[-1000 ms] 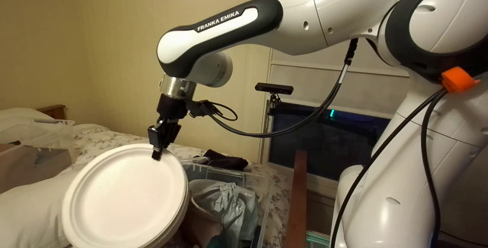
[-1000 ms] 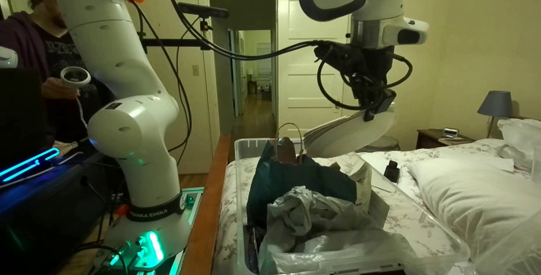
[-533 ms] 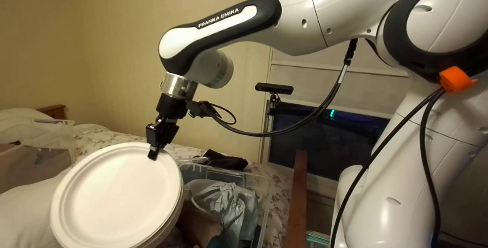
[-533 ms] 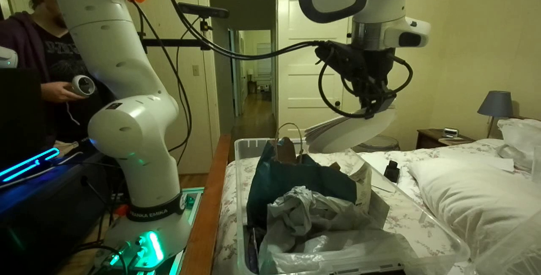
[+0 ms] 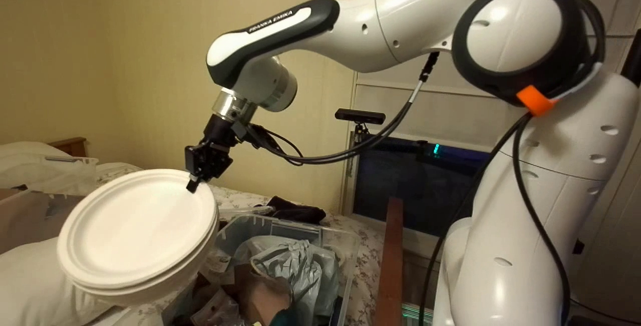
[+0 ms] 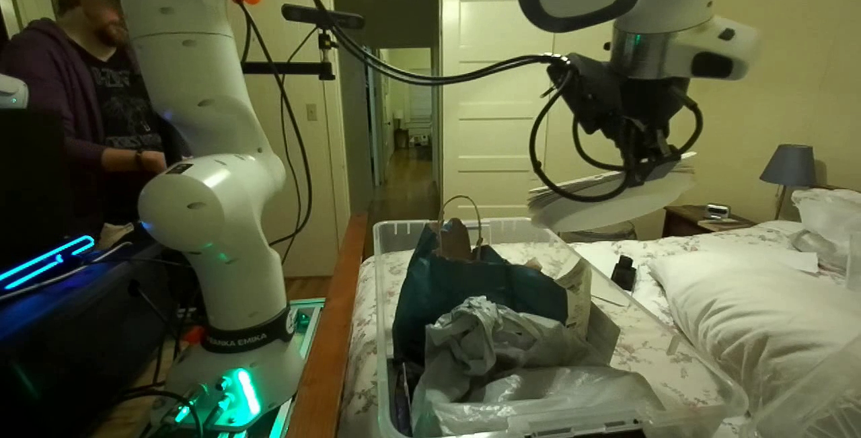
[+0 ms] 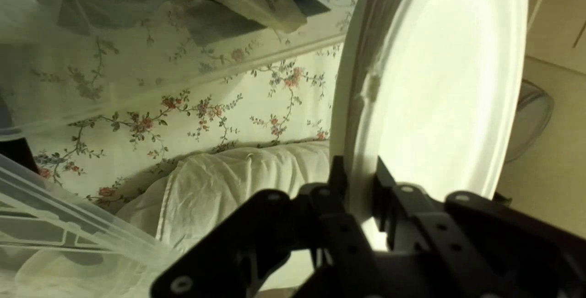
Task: Put the plates on the pillow
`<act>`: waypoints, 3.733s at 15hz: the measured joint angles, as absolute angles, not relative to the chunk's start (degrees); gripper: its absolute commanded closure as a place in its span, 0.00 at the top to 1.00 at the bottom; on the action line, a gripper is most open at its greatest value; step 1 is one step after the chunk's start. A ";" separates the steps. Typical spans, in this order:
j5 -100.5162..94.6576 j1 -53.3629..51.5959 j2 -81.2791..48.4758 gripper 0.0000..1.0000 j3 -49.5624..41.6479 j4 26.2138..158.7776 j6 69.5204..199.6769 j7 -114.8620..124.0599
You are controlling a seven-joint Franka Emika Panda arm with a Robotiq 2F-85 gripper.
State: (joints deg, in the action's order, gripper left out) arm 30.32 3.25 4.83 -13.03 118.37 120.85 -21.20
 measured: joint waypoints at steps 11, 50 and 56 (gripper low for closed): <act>45.43 9.62 -26.58 0.04 -8.06 86.10 128.27 1.29; -3.24 -0.06 -2.74 1.00 -7.25 110.48 118.58 -4.06; -1.95 0.26 13.18 1.00 -6.14 126.99 112.55 -18.86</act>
State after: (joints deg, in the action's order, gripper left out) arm -1.95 0.26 13.18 -6.14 126.99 112.55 -18.86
